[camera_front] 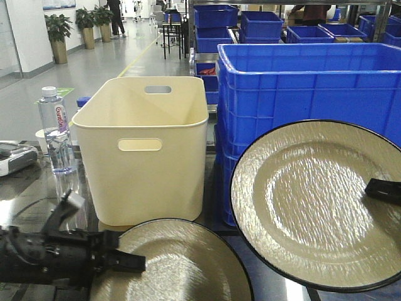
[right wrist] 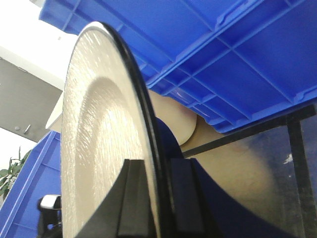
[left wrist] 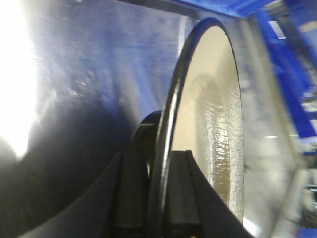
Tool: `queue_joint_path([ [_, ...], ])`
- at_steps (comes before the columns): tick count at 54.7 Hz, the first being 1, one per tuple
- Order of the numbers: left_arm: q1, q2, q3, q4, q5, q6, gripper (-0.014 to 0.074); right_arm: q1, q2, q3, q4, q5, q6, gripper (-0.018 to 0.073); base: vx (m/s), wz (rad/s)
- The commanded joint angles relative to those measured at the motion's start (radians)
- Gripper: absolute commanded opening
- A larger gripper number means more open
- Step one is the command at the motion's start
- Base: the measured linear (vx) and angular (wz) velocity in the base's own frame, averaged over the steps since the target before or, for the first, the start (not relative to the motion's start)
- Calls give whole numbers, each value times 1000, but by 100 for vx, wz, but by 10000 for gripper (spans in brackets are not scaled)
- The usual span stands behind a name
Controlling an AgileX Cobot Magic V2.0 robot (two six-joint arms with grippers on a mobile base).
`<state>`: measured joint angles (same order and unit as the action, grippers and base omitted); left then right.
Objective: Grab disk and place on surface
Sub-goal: 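Lower the left gripper's plate onto the steel table and release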
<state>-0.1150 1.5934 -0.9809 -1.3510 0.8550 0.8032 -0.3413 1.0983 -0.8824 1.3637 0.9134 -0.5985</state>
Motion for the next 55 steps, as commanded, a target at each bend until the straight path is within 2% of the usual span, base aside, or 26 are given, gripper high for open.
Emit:
queue_joint_path([
  [1, -39, -27, -33, -113, -10, 40, 125, 0, -24, -30, 128, -2, -20, -9, 0, 0],
  [10, -89, 10, -33, -113, -22, 51, 320, 0, -24, -30, 128, -3, -24, -9, 0, 0],
  [18, -99, 22, -33, -110, -57, 56, 491, 0, -24, -30, 128, -3, -28, -9, 0, 0],
  [23, -98, 12, -33, -110, -99, 120, 571, 1, -24, -30, 128, -1, -28, -9, 0, 0],
  [27, -98, -3, -33, -110, -126, 164, 598, 1, -24, -30, 128, 3, -35, -9, 0, 0],
  [32, -95, -32, -33, -105, -161, 210, 596, 1, -24, -30, 123, 5, -52, -9, 0, 0],
  [37, -71, -71, -33, -69, -189, 221, 583, 15, -19, -30, 123, -2, -72, -9, 0, 0],
  [42, -26, -130, -33, -1, -183, 224, 568, 70, 2, -30, 122, -20, -86, -9, 0, 0],
  [46, 17, -196, -33, 67, -141, 223, 540, 143, 36, -30, 117, -34, -120, -9, 0, 0],
  [50, 54, -266, -33, 120, -101, 201, 484, 203, 71, -30, 116, -41, -139, -9, 0, 0],
  [55, 88, -357, -33, 179, -75, 130, 337, 273, 120, -30, 117, -74, -140, -9, 0, 0],
])
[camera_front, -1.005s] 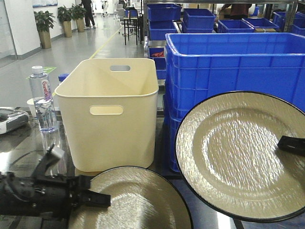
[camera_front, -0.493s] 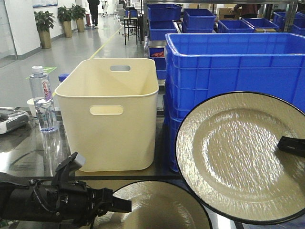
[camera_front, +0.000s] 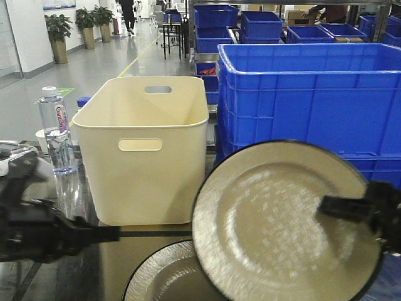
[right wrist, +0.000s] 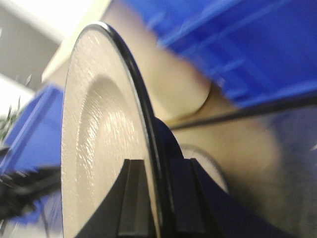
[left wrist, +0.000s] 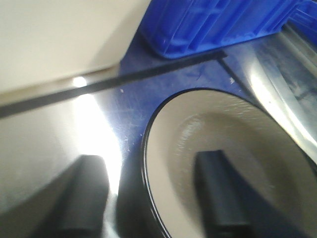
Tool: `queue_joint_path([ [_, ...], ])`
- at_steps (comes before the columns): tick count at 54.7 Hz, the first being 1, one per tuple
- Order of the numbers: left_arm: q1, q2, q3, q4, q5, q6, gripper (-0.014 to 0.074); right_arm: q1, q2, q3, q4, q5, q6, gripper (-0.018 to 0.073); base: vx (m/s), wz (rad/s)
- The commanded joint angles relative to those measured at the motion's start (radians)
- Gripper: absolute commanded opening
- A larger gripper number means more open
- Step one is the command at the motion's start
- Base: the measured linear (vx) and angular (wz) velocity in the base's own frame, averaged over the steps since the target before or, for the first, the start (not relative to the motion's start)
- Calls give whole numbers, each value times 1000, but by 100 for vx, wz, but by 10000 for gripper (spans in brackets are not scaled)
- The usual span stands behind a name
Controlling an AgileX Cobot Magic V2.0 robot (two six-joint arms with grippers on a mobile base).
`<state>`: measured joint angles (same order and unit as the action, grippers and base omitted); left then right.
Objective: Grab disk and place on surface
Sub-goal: 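Lower the left gripper's plate onto the steel table and release, then lower the right gripper's plate onto the first plate and release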
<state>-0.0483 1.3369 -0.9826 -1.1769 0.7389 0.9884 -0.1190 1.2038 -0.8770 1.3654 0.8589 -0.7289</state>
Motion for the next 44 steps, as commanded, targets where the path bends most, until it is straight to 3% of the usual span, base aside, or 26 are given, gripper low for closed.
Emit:
queue_joint_path([
  [1, 27, -122, -31, 21, 41, -67, 309, 68, 22, -36, 115, -27, -9, -9, 0, 0],
  [9, 45, -258, -31, 89, 16, -145, -11, 180, 103, -36, 134, -87, -20, -9, 0, 0],
  [17, 45, -329, -31, 102, 12, -167, -9, 275, 173, -36, 160, -156, -63, 13, 0, 0],
  [24, 45, -344, -31, 105, 30, -189, -8, 328, 218, -36, 164, -173, -125, 97, 0, 0],
  [35, 45, -344, -31, 106, 57, -207, -8, 334, 231, -36, 147, -198, -152, 361, 0, 0],
  [44, 45, -344, -31, 154, 65, -266, -8, 334, 231, -36, 86, -272, -266, 550, 0, 0],
])
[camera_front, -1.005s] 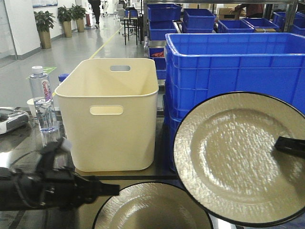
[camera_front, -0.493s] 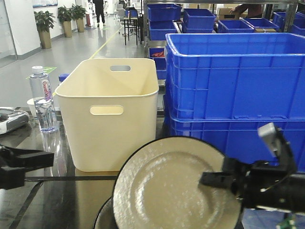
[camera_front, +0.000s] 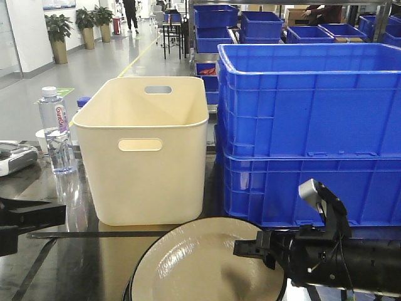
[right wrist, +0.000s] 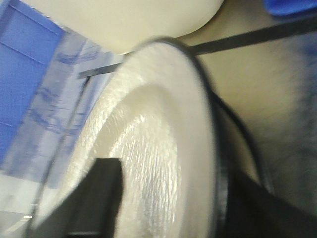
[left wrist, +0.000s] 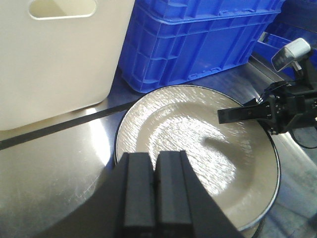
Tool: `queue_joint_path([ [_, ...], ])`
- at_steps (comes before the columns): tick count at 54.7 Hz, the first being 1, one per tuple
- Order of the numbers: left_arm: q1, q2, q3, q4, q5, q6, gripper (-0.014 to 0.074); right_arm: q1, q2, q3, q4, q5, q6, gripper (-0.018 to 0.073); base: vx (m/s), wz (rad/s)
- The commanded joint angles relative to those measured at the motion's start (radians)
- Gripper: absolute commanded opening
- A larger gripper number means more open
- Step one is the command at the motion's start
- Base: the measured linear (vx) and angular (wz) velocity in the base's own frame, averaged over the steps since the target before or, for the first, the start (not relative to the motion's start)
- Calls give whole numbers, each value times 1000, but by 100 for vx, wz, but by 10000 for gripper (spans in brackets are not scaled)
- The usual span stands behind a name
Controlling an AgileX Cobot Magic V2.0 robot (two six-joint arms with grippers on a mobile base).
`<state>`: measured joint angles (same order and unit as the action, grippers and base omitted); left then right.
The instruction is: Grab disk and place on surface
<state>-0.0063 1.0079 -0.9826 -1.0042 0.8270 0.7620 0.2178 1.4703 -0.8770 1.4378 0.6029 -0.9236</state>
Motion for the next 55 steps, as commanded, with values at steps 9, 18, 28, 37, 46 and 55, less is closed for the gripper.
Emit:
queue_joint_path([
  [9, 3, -8, -30, 243, 7, -223, -8, -3, -75, -36, -92, -115, -200, 597, 0, 0],
  [18, 3, 13, -30, 637, 76, -474, -8, -3, -151, -36, -254, -288, -218, 559, 0, 0],
  [28, 3, 33, -30, 1026, 88, -673, -8, -3, -251, -36, -450, -383, -151, 409, 0, 0],
  [37, 3, 17, -29, 1184, 51, -790, -7, -3, -347, -36, -682, -344, 92, 58, 0, 0],
  [46, 2, -120, 27, 1172, -93, -779, -6, -3, -464, -36, -1040, -221, 453, -8, 0, 0],
  [55, 2, -364, 182, 1117, -221, -752, -6, -3, -609, -2, -1397, -143, 764, -8, 0, 0],
])
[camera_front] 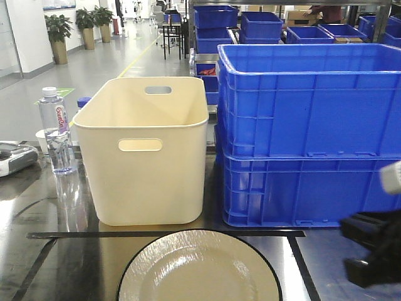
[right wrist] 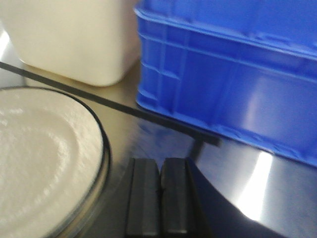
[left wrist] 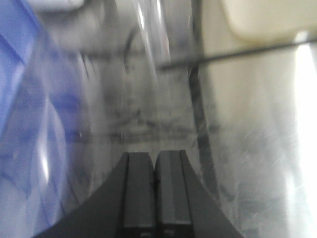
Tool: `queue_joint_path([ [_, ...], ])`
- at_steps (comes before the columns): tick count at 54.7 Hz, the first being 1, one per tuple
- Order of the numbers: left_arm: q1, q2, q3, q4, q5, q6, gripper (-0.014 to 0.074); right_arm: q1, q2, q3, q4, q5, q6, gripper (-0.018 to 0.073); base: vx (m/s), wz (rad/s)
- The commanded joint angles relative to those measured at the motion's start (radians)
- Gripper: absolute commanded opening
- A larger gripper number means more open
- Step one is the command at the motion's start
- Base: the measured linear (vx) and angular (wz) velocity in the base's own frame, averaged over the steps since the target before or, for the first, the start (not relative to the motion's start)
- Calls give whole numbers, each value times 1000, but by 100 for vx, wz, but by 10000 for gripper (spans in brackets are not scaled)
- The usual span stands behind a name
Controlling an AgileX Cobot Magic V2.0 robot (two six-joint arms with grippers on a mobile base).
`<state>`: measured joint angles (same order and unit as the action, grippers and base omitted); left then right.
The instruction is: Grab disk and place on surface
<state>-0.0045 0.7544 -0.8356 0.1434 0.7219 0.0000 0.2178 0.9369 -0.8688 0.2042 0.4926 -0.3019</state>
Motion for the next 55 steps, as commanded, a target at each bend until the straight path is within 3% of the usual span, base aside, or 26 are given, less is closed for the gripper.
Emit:
queue_joint_path([
  [1, 0, -135, 58, -38, -123, 20, -5, -3, -90, 1, -181, -34, 159, -8, 0, 0],
  [7, 0, -315, 167, -128, -137, 104, -5, -3, -243, 89, -248, -89, 236, -8, 0, 0],
  [16, 0, -581, 279, -363, -78, 236, -5, -3, -481, 301, -248, -232, 252, -8, 0, 0],
  [21, 0, -661, 321, -424, -66, 278, -5, -3, -570, 395, -248, -288, 252, -8, 0, 0],
  [32, 0, -690, 373, -431, -78, 313, -5, -3, -630, 489, -247, -435, 246, -8, 0, 0],
  [55, 0, -690, 373, -439, -73, 313, -4, -3, -630, 497, -247, -417, 245, -6, 0, 0],
])
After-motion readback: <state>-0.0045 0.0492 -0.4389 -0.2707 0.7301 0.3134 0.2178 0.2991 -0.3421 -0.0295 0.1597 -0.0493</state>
